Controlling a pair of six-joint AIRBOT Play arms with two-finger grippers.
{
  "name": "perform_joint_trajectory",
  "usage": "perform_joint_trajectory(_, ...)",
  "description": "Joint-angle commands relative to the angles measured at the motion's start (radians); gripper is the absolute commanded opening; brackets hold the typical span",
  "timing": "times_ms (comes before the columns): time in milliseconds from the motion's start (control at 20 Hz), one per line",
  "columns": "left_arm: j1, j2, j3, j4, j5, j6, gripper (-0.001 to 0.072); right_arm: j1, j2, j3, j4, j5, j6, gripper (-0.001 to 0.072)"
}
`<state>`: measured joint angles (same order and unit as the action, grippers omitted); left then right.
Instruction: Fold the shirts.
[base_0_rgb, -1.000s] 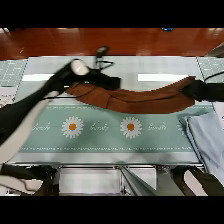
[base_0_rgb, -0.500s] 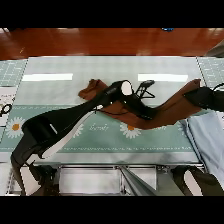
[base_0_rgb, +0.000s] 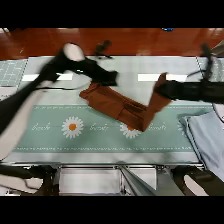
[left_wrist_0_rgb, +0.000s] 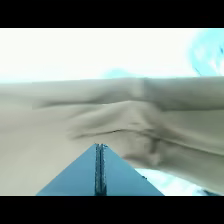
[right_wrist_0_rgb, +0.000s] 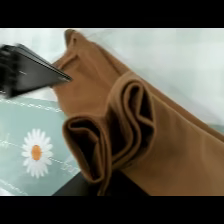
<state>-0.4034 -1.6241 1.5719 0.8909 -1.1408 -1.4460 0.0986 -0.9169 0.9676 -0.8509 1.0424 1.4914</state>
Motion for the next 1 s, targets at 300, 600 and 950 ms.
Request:
perform_joint_trajectory(300, 0.404, 0.645, -0.602, 0.037, 0.041, 0.077, 0.0018, 0.307, -0.751, 0.536, 0.251, -0.159, -0.051, 0.0029)
perform_joint_trajectory(600, 0.42, 0.697, -0.681, 0.036, 0.056, 0.077, 0.0018, 0.377, -0.999, 0.769, 0.301, -0.142, -0.015, 0.0029)
perform_joint_trajectory(950, 0.436, 0.689, -0.684, 0.047, 0.156, 0.142, 0.0018, 0.369, -1.04, 0.803, 0.301, -0.12, -0.016, 0.0414)
